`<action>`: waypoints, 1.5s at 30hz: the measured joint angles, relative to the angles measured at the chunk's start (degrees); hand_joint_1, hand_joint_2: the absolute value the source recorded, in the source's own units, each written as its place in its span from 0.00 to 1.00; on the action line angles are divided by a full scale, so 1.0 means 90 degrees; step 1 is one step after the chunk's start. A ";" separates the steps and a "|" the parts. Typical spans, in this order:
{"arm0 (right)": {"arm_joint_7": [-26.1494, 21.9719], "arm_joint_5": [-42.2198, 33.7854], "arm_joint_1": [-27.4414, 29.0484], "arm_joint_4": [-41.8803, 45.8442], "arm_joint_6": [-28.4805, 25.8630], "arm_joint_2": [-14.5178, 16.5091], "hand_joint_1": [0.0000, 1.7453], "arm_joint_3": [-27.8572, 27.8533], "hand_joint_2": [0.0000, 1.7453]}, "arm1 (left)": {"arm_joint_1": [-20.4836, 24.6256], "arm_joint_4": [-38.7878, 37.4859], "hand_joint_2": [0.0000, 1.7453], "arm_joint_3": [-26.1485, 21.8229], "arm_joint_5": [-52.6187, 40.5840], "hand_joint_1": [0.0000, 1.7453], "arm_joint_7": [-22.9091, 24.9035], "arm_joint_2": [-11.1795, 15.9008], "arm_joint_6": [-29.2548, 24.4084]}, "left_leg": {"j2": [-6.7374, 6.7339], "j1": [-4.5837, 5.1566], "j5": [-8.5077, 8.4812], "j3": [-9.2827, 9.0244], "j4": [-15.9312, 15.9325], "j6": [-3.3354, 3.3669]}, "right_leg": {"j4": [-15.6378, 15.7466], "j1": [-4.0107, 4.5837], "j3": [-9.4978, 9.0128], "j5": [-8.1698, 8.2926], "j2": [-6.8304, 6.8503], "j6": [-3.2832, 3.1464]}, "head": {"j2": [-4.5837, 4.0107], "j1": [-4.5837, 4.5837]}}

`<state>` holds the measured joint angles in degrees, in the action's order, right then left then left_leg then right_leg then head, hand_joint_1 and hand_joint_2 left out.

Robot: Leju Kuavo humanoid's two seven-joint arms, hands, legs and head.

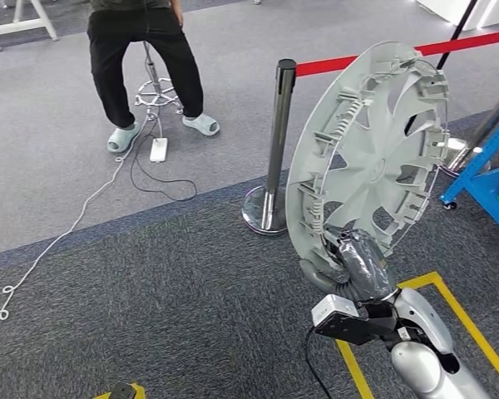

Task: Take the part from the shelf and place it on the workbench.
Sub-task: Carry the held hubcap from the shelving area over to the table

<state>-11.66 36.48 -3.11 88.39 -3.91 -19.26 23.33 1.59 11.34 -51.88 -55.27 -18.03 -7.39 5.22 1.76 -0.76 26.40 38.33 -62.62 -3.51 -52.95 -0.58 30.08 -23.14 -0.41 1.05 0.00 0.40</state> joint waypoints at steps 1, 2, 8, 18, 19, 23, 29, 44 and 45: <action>0.0001 -0.0001 -0.0001 -0.0001 0.0000 0.0000 0.91 -0.0001 1.00 | 0.0008 0.0000 1.00 -0.0004 0.0005 0.00 0.0001 -0.0010 -0.0009 | -0.0058 0.0001 0.0182 0.0210 -0.0449 -0.0001 | 0.0008 0.0014 0.0000 0.0003 0.0093 -0.0009 | 0.0000 -0.0001; 0.0001 -0.0001 -0.0001 -0.0001 0.0000 0.0000 0.91 -0.0001 1.00 | 0.0010 0.0000 1.00 -0.0008 0.0009 0.00 0.0004 -0.0018 -0.0014 | -0.0081 0.0002 0.0256 0.0335 -0.0730 0.0003 | 0.0012 0.0024 -0.0001 0.0005 0.0183 -0.0014 | 0.0000 -0.0002; 0.0004 -0.0001 -0.0040 -0.0001 0.0000 -0.0001 0.91 -0.0002 1.00 | 0.0031 0.0000 1.00 -0.0017 0.0009 0.00 0.0015 -0.0030 -0.0019 | -0.0688 0.0116 -0.0592 -0.0695 0.1094 0.0145 | -0.0011 0.0091 -0.0053 -0.0056 0.0590 0.0073 | 0.0000 -0.0004; 0.0021 -0.0033 0.0079 0.0002 -0.0024 -0.0005 0.91 0.0000 1.00 | 0.0014 0.0000 1.00 -0.0067 -0.0057 0.00 0.0080 -0.0031 -0.0032 | 0.0000 0.0069 -0.0634 -0.0747 0.1273 0.0399 | -0.2163 0.0050 0.1031 -0.0952 0.0055 0.0226 | 0.0000 0.0046; 0.0025 -0.0041 0.0106 0.0007 -0.0029 -0.0005 0.91 -0.0002 1.00 | 0.0009 0.0000 1.00 -0.0070 -0.0073 0.00 0.0081 -0.0030 -0.0033 | 0.0088 0.0060 -0.0631 -0.0760 0.1273 0.0394 | -0.1961 0.0044 0.0972 -0.0768 0.0040 0.0223 | 0.0000 0.0046; 0.0022 -0.0052 0.0152 0.0039 -0.0055 -0.0005 0.91 -0.0010 1.00 | 0.0020 0.0000 1.00 -0.0072 -0.0134 0.00 0.0083 -0.0026 -0.0033 | 0.0403 0.0022 -0.0611 -0.0781 0.1249 0.0297 | -0.0263 -0.0044 0.0195 0.0065 -0.0413 0.0253 | -0.0001 0.0044; 0.0028 -0.0054 0.0188 0.0104 -0.0083 -0.0007 0.91 -0.0053 1.00 | -0.0035 0.0000 1.00 -0.0072 -0.0148 0.00 0.0117 -0.0040 -0.0045 | 0.0240 0.0023 -0.0318 -0.0453 0.0755 0.0109 | 0.0030 -0.0028 0.0039 0.0088 -0.0167 0.0088 | 0.0000 0.0006; 0.0025 -0.0053 0.0236 0.0170 -0.0098 -0.0007 0.91 -0.0085 1.00 | -0.0004 0.0000 1.00 -0.0073 -0.0148 0.00 0.0119 -0.0056 -0.0055 | -0.0412 0.0129 -0.0657 -0.0827 0.1385 0.0387 | -0.0260 0.0037 0.0063 -0.0236 0.0463 0.0226 | 0.0000 -0.0003; 0.0025 -0.0052 0.0236 0.0174 -0.0099 -0.0009 0.91 -0.0087 1.00 | 0.0000 0.0000 1.00 -0.0073 -0.0148 0.00 0.0119 -0.0053 -0.0055 | -0.0334 0.0111 -0.0673 -0.0839 0.1401 0.0411 | -0.0646 0.0027 0.0239 -0.0439 0.0268 0.0245 | 0.0000 0.0017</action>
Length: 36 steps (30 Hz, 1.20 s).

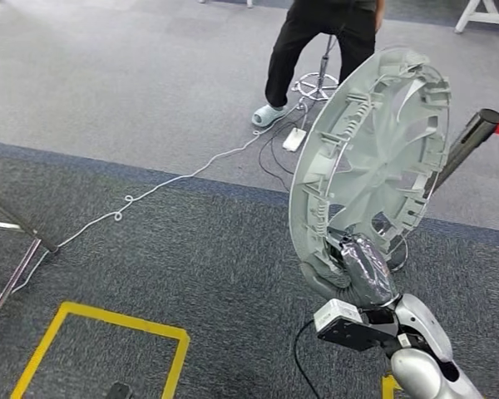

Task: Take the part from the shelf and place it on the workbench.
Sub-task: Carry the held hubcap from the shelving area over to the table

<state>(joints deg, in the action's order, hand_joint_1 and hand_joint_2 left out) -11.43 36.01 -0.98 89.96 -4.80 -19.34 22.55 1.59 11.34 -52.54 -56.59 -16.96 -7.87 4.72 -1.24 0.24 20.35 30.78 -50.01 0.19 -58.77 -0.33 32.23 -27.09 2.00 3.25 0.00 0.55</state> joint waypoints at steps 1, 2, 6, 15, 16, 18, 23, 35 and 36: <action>0.0000 0.0000 0.0003 0.0003 -0.0001 -0.0001 0.91 -0.0001 1.00 | 0.0008 0.0000 1.00 -0.0001 0.0001 0.00 0.0000 0.0001 -0.0001 | 0.0075 -0.0008 -0.0010 -0.0002 0.0003 0.0014 | -0.0506 -0.0001 0.0238 -0.0221 -0.0141 0.0012 | 0.0000 0.0019; 0.0002 0.0001 0.0007 0.0004 -0.0001 -0.0002 0.91 -0.0002 1.00 | 0.0014 0.0000 1.00 -0.0001 0.0001 0.00 0.0000 0.0000 -0.0001 | 0.0154 -0.0012 -0.0014 -0.0003 0.0004 0.0020 | -0.1005 -0.0001 0.0487 -0.0400 -0.0200 0.0024 | 0.0000 0.0038; 0.0014 0.0004 0.0014 0.0004 -0.0001 -0.0003 0.91 -0.0002 1.00 | 0.0005 0.0000 1.00 -0.0001 0.0001 0.00 0.0000 0.0001 -0.0008 | 0.0474 -0.0061 -0.0013 -0.0048 -0.0001 -0.0012 | -0.0781 -0.0040 0.0475 0.0022 -0.0295 0.0063 | 0.0000 0.0047; 0.0039 -0.0053 -0.0013 0.0001 0.0044 0.0009 0.91 0.0006 1.00 | -0.0010 0.0000 1.00 -0.0010 -0.0046 0.00 0.0006 0.0012 0.0001 | 0.0468 -0.0076 0.0287 0.0375 -0.0621 -0.0300 | 0.0721 -0.0121 -0.0231 0.0562 -0.0413 -0.0064 | 0.0000 0.0012; 0.0023 -0.0096 -0.0013 -0.0008 0.0079 0.0021 0.91 0.0001 1.00 | 0.0001 0.0000 1.00 -0.0010 -0.0072 0.00 0.0010 0.0006 -0.0001 | 0.0337 -0.0062 0.0537 0.0592 -0.1089 -0.0313 | 0.0735 -0.0105 -0.0232 0.0570 -0.0328 -0.0094 | 0.0000 -0.0005; -0.0013 -0.0170 0.0010 -0.0060 0.0150 0.0083 0.91 0.0008 1.00 | 0.0017 0.0000 1.00 -0.0010 -0.0098 0.00 0.0018 -0.0012 -0.0002 | 0.0256 -0.0059 0.0908 0.0998 -0.1980 -0.0316 | 0.0751 -0.0075 -0.0232 0.0572 -0.0153 -0.0130 | 0.0000 -0.0013; -0.0082 -0.0214 0.0044 -0.0261 0.0175 0.0273 0.91 0.0039 1.00 | 0.0025 0.0001 1.00 -0.0010 -0.0096 0.00 0.0063 -0.0028 -0.0014 | -0.0154 0.0069 0.0153 0.0306 -0.0764 -0.0138 | 0.0765 -0.0028 -0.0282 0.0546 0.0195 -0.0140 | -0.0001 -0.0019; -0.0109 -0.0211 0.0077 -0.0471 0.0165 0.0372 0.91 0.0056 1.00 | 0.0039 0.0000 1.00 -0.0015 -0.0110 0.00 0.0117 -0.0063 -0.0057 | 0.0342 0.0042 -0.0032 -0.0141 0.0124 0.0098 | -0.1274 -0.0006 0.0693 -0.0309 -0.0217 0.0073 | -0.0001 0.0027; -0.0106 -0.0212 0.0082 -0.0478 0.0162 0.0374 0.91 0.0056 1.00 | 0.0034 0.0000 1.00 -0.0015 -0.0112 0.00 0.0120 -0.0069 -0.0058 | 0.0429 0.0022 -0.0032 -0.0153 0.0120 0.0080 | -0.0934 -0.0020 0.0540 -0.0086 -0.0244 0.0084 | -0.0001 0.0027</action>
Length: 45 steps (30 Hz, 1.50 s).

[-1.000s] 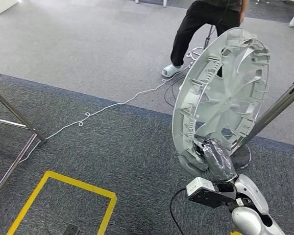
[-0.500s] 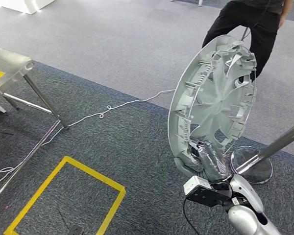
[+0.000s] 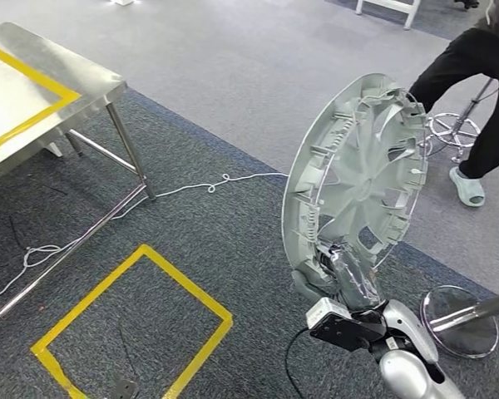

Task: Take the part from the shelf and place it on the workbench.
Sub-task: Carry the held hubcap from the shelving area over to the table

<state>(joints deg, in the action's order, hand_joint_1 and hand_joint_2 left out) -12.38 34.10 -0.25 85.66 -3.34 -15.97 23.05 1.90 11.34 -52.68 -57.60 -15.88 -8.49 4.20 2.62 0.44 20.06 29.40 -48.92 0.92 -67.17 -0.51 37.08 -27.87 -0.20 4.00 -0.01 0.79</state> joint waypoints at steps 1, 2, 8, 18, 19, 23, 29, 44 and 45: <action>0.0002 0.0001 0.0003 -0.0003 -0.0002 0.0001 0.91 -0.0001 1.00 | -0.0001 0.0001 1.00 0.0000 -0.0001 0.00 0.0003 -0.0003 -0.0001 | 0.0088 -0.0019 0.0004 -0.0012 -0.0005 -0.0031 | 0.0509 -0.0033 -0.0248 0.0269 -0.0095 0.0028 | 0.0001 0.0001; -0.0001 0.0004 0.0004 -0.0005 -0.0004 0.0004 0.91 0.0000 1.00 | 0.0006 0.0001 1.00 0.0000 -0.0001 0.00 0.0004 -0.0001 -0.0002 | 0.0170 -0.0030 0.0012 -0.0012 -0.0020 -0.0071 | 0.1023 -0.0080 -0.0514 0.0475 -0.0253 0.0065 | 0.0000 0.0010; 0.0010 0.0011 0.0027 -0.0013 -0.0017 0.0035 0.91 -0.0003 1.00 | -0.0037 0.0002 1.00 -0.0008 0.0011 0.00 0.0032 -0.0004 -0.0002 | 0.0261 -0.0034 0.0039 0.0220 -0.0181 -0.0247 | 0.1708 -0.0123 -0.0841 0.0630 -0.0299 -0.0077 | 0.0001 -0.0036; -0.0008 0.0015 0.0109 -0.0013 -0.0080 0.0141 0.91 -0.0002 1.00 | -0.0009 0.0004 1.00 -0.0021 -0.0006 0.00 0.0099 -0.0033 -0.0029 | -0.0651 0.0144 0.0108 0.0289 -0.0611 -0.0051 | 0.1795 -0.0011 -0.0967 0.0595 0.0462 -0.0192 | 0.0001 -0.0102; -0.0013 0.0015 0.0107 -0.0013 -0.0096 0.0159 0.91 -0.0002 1.00 | 0.0008 0.0004 1.00 -0.0021 -0.0009 0.00 0.0099 -0.0025 -0.0035 | -0.0812 0.0189 0.0034 0.0112 -0.0281 0.0012 | 0.1799 0.0013 -0.0985 0.0585 0.0520 -0.0181 | 0.0001 -0.0111; -0.0020 -0.0001 0.0088 -0.0013 -0.0121 0.0223 0.91 -0.0005 1.00 | 0.0008 0.0005 1.00 -0.0024 -0.0042 0.00 0.0109 -0.0012 -0.0061 | -0.0654 0.0158 0.0043 -0.0046 0.0078 0.0043 | 0.1740 0.0060 -0.0990 0.0469 0.0661 -0.0101 | 0.0000 -0.0118; -0.0025 -0.0013 0.0121 -0.0033 -0.0133 0.0245 0.91 -0.0013 1.00 | 0.0019 0.0005 1.00 -0.0030 -0.0075 0.00 0.0116 0.0002 -0.0073 | -0.0164 0.0088 -0.0012 -0.0088 0.0120 0.0085 | -0.0416 0.0041 0.0081 -0.0407 0.0039 0.0004 | 0.0001 -0.0036; -0.0034 -0.0025 0.0128 -0.0049 -0.0148 0.0339 0.91 -0.0020 1.00 | 0.0007 0.0007 1.00 -0.0041 -0.0098 0.00 0.0118 0.0061 -0.0110 | -0.0184 0.0009 0.0997 0.1092 -0.2126 -0.0280 | 0.1853 -0.0087 -0.0950 0.0649 0.0114 -0.0237 | -0.0002 -0.0165; -0.0032 -0.0028 0.0134 -0.0049 -0.0151 0.0339 0.91 -0.0022 1.00 | 0.0000 0.0007 1.00 -0.0041 -0.0098 0.00 0.0118 0.0058 -0.0112 | -0.0193 0.0009 0.0911 0.1091 -0.2117 -0.0267 | 0.1857 -0.0082 -0.0959 0.0643 0.0187 -0.0239 | -0.0001 -0.0167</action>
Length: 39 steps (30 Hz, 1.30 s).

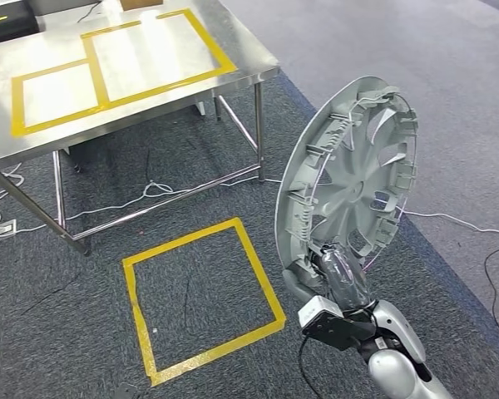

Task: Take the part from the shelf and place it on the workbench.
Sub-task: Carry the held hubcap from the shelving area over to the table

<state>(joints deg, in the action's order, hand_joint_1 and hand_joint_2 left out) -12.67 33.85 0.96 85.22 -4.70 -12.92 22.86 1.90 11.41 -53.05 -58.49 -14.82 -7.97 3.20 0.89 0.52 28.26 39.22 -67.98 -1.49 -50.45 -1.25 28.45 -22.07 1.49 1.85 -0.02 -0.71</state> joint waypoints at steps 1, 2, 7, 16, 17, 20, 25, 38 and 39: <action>0.0004 -0.0003 0.0004 0.0000 -0.0004 0.0000 0.91 -0.0007 1.00 | -0.0006 0.0000 1.00 -0.0001 -0.0001 0.00 0.0000 -0.0001 -0.0005 | -0.0026 0.0009 -0.0202 -0.0145 0.0280 0.0032 | 0.0009 0.0009 -0.0020 -0.0007 0.0069 0.0001 | 0.0000 0.0001; 0.0007 -0.0007 0.0009 0.0001 -0.0011 0.0000 0.91 -0.0020 1.00 | -0.0007 0.0000 1.00 -0.0002 -0.0004 0.00 0.0000 0.0002 -0.0013 | -0.0129 0.0034 -0.0456 -0.0399 0.0747 0.0090 | 0.0025 0.0016 -0.0052 -0.0015 0.0135 0.0003 | 0.0000 0.0001; 0.0013 -0.0020 0.0046 0.0004 -0.0072 0.0000 0.91 -0.0065 1.00 | 0.0033 0.0002 1.00 -0.0007 -0.0017 0.00 0.0000 0.0028 -0.0037 | -0.0595 0.0171 -0.0859 -0.1184 0.2219 0.0299 | 0.0073 0.0114 -0.0166 -0.0080 0.0459 0.0103 | 0.0001 -0.0023; 0.0029 -0.0019 0.0115 0.0010 -0.0081 0.0000 0.91 -0.0112 1.00 | 0.0003 0.0002 1.00 -0.0017 0.0002 0.00 0.0017 -0.0005 -0.0045 | 0.0094 0.0074 -0.0902 -0.1277 0.2292 0.0342 | -0.1919 0.0112 0.0873 -0.0791 -0.0149 0.0197 | 0.0000 0.0073; 0.0047 -0.0006 0.0115 0.0010 -0.0089 0.0001 0.91 -0.0117 1.00 | -0.0001 0.0002 1.00 -0.0019 0.0011 0.00 0.0038 -0.0012 -0.0058 | 0.0147 0.0070 -0.0895 -0.1301 0.2292 0.0333 | -0.1462 0.0110 0.0679 -0.0510 -0.0165 0.0189 | -0.0001 0.0074; 0.0125 0.0075 0.0106 0.0010 -0.0174 0.0019 0.91 -0.0136 1.00 | -0.0001 0.0002 1.00 -0.0029 0.0022 0.00 0.0109 -0.0029 -0.0104 | 0.0262 0.0090 -0.0847 -0.1322 0.2257 0.0279 | -0.0111 0.0079 0.0055 0.0054 -0.0282 0.0169 | 0.0001 0.0083; 0.0279 0.0148 0.0113 0.0001 -0.0353 0.0103 0.91 -0.0185 1.00 | -0.0013 0.0004 1.00 -0.0040 0.0004 0.00 0.0211 -0.0015 -0.0121 | 0.0272 0.0138 -0.0862 -0.1277 0.2325 0.0553 | 0.0124 0.0030 -0.0008 0.0193 -0.0330 0.0194 | 0.0001 0.0047; 0.0277 -0.0011 0.0087 -0.0037 -0.0304 0.0182 0.91 -0.0268 1.00 | -0.0069 0.0013 1.00 -0.0047 -0.0071 0.00 0.0443 -0.0083 -0.0164 | 0.0297 -0.0437 -0.0524 -0.1718 0.2430 0.0051 | -0.0322 -0.0345 0.0226 -0.0026 -0.0337 0.0818 | 0.0000 0.0042; 0.0268 -0.0022 0.0092 -0.0048 -0.0296 0.0197 0.91 -0.0274 1.00 | -0.0064 0.0016 1.00 -0.0049 -0.0077 0.00 0.0444 -0.0078 -0.0171 | 0.0315 -0.0469 -0.0432 -0.1719 0.2407 0.0000 | -0.0080 -0.0359 0.0089 -0.0074 -0.0379 0.0779 | 0.0001 0.0038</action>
<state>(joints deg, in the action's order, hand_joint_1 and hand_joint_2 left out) -10.26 33.66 1.78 84.79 -7.37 -11.15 20.39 1.32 11.56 -53.49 -59.18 -10.82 -8.67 1.66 3.73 -3.71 24.37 23.74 -46.32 -1.49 -51.17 -4.48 29.26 -22.74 -1.93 8.86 -0.01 -0.37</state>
